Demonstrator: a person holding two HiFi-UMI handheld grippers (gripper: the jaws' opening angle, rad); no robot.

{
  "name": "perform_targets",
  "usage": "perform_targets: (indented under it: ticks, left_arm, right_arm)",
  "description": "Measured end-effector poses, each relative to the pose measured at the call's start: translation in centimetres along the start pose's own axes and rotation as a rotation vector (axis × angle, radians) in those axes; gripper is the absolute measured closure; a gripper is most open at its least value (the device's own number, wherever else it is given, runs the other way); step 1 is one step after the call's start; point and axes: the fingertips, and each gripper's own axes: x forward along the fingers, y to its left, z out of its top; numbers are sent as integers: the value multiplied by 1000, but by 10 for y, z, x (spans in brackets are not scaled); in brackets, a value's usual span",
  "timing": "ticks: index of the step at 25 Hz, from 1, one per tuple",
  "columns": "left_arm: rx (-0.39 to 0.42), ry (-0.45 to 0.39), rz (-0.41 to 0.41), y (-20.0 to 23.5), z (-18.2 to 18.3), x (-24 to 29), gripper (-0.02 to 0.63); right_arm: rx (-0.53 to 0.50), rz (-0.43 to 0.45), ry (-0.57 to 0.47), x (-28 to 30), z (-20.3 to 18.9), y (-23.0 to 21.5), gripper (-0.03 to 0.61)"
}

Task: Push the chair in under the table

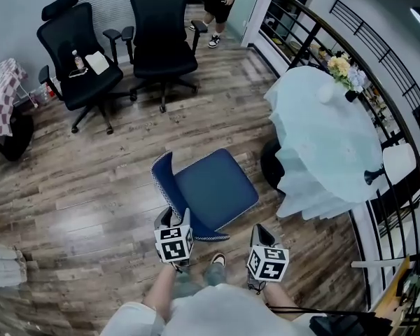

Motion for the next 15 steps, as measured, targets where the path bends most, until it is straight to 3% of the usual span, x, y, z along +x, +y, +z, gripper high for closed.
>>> perform_targets:
  ticks: [15]
  left_arm:
    - [6, 7, -10, 0, -1, -1, 413]
  right_arm:
    - [15, 19, 1, 1, -4, 1, 560]
